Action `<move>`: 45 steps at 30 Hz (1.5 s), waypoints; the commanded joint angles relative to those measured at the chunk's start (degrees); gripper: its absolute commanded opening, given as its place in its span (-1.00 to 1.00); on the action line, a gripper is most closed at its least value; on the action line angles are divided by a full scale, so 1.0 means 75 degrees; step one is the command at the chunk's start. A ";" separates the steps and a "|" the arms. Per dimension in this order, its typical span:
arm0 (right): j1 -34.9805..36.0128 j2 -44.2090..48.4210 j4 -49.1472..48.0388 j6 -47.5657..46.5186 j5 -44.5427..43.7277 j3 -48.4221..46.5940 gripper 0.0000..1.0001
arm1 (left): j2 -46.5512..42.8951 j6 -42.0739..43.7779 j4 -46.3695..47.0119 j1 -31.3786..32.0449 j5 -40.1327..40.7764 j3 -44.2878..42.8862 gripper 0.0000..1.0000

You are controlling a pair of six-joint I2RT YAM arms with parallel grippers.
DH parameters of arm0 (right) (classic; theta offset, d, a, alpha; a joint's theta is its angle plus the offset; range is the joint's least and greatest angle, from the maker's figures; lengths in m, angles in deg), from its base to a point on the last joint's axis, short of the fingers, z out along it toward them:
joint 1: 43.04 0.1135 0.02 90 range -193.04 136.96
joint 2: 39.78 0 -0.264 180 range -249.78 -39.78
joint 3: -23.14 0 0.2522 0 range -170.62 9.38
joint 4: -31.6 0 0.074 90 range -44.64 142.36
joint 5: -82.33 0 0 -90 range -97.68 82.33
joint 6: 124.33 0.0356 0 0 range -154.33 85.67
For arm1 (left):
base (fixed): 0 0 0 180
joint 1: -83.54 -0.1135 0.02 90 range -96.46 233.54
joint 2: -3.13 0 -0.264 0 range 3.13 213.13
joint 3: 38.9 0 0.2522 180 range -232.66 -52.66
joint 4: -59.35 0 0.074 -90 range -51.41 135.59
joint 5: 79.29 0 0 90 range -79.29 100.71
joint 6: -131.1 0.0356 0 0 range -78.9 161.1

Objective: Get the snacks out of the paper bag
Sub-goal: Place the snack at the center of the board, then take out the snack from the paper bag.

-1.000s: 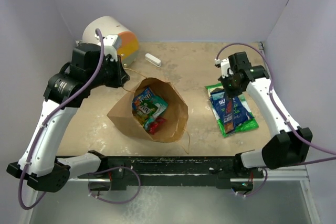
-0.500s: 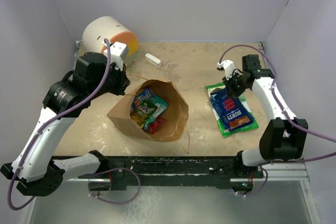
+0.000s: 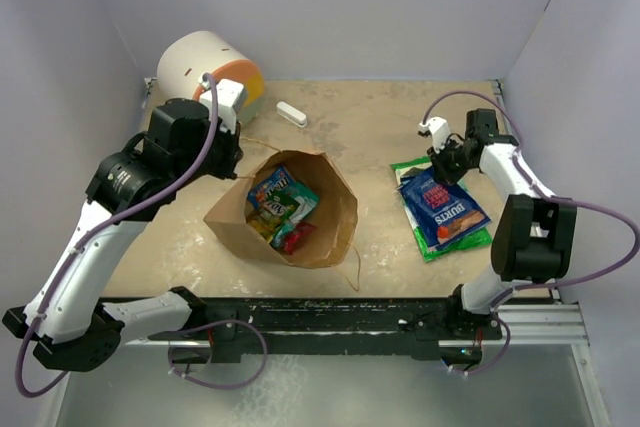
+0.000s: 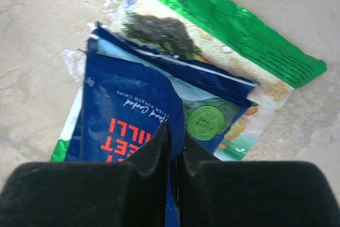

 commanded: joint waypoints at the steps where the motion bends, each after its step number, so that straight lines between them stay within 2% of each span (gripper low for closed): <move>1: -0.0198 -0.0087 -0.0914 0.0177 -0.0444 0.0016 -0.72 | 0.0055 0.0173 0.0161 0.0028 0.0191 -0.0165 -1.00; 4: -0.0213 -0.0119 -0.1368 0.0928 -0.0955 0.0103 -0.27 | 0.0072 0.0153 0.0147 0.0029 0.0081 -0.0161 -1.00; 6: -0.0212 0.0072 -0.1328 0.1150 -0.1186 0.0119 -0.08 | 0.0046 0.0107 0.0161 0.0018 -0.0055 -0.0115 -1.00; 8: -0.0213 0.0556 -0.1258 0.1244 -0.1596 0.0196 0.11 | 0.0001 0.0106 0.0241 0.0017 -0.0330 0.0002 -1.00; 10: -0.0114 0.1091 -0.1586 0.1482 -0.2270 0.0257 0.40 | 0.0030 0.0171 0.0298 0.0017 -0.0805 0.0062 -1.00; 12: 0.0064 0.1584 -0.1877 0.2273 -0.2799 0.0212 0.52 | 0.0090 0.0237 0.0422 0.0013 -0.1687 0.0149 -1.00; 14: 0.0312 0.1905 -0.1698 0.3156 -0.3076 -0.0035 0.74 | 0.0203 0.0166 0.0599 0.0019 -0.2728 0.0273 -1.00; 17: 0.0962 0.1941 -0.1102 0.4983 -0.3320 -0.0648 0.90 | 0.0445 -0.0392 0.1090 0.0029 -0.4464 0.0662 -1.00; 19: 0.1593 0.1822 -0.0508 0.6114 -0.2887 -0.0969 0.91 | 0.0390 -0.1033 0.1642 0.0028 -0.4981 0.1181 -1.00; 21: 0.2257 0.1877 -0.0405 0.7113 -0.2342 -0.0949 0.89 | 0.0149 -0.1657 0.2321 0.0028 -0.5047 0.1905 -1.00; 25: 0.3146 0.2614 -0.0687 0.9577 -0.1702 -0.0132 0.79 | -0.0145 -0.2695 0.3039 0.0029 -0.5133 0.2797 -1.00; 27: 0.3337 0.3204 -0.0828 1.0220 -0.1271 0.0302 0.77 | -0.0146 -0.2918 0.3293 0.0029 -0.5263 0.3055 -1.00; 32: 0.3373 0.4756 -0.0530 1.0272 -0.0603 0.1190 0.75 | 0.0196 -0.3427 0.3450 0.0023 -0.5274 0.3051 -1.00; 35: 0.3373 0.5371 -0.0313 1.0054 0.0018 0.1804 0.74 | 0.0225 -0.4007 0.4237 0.0029 -0.5365 0.3213 -1.00; 39: 0.3373 0.6124 0.0527 0.9742 0.0044 0.1732 0.71 | 0.0486 -0.4725 0.5271 0.0086 -0.5620 0.3496 -1.00; 45: 0.3373 0.6954 0.0867 0.9853 0.0949 0.1851 0.39 | 0.1000 -0.5252 0.6251 0.0669 -0.5239 0.3585 -1.00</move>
